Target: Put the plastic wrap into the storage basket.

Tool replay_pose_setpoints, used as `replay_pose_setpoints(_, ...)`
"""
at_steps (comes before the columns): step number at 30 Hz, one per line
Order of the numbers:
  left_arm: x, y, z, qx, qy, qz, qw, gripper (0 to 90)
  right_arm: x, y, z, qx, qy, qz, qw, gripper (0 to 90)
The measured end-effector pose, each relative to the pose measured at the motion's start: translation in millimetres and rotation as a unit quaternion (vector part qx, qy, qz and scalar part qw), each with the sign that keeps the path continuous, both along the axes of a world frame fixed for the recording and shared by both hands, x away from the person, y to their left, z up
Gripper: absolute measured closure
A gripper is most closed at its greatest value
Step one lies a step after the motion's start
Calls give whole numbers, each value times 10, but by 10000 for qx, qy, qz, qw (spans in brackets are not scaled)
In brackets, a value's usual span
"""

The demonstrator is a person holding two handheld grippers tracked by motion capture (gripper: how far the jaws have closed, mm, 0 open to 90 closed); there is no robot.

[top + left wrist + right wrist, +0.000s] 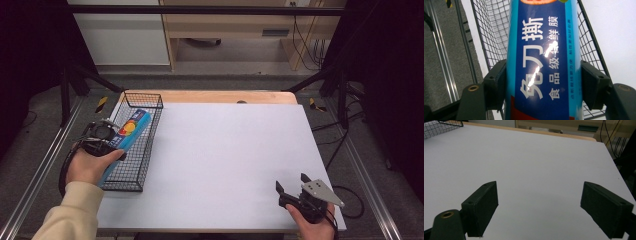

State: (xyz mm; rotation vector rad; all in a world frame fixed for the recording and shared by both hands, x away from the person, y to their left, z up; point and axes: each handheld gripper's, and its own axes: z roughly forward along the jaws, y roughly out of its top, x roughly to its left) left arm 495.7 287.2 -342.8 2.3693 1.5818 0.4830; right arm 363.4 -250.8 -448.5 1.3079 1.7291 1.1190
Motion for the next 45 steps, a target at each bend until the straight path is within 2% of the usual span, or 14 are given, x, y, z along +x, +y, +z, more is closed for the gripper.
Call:
replay_pose_setpoints(7,53,-20,-19,62,74,90,9999,322,-3,2,3,40,24,-4,10000,146)
replay_pose_setpoints(10,75,-48,-37,180,114,107,9997,322,-4,-2,2,35,14,-13,10000,146)
replay_pose_setpoints(18,107,-86,-72,169,198,185,9995,322,-2,-6,2,41,16,-16,10000,146)
replay_pose_setpoints(24,122,-92,-93,248,223,189,9993,322,-4,-8,3,50,16,-13,10000,146)
replay_pose_setpoints(35,112,-68,-122,201,262,214,9992,322,-4,-12,3,51,16,-18,10000,146)
replay_pose_setpoints(42,135,-69,-154,318,354,248,9986,322,-4,-11,2,62,32,-12,10000,146)
replay_pose_setpoints(45,142,-68,-163,306,390,258,9984,322,-4,-11,2,63,32,-14,10000,146)
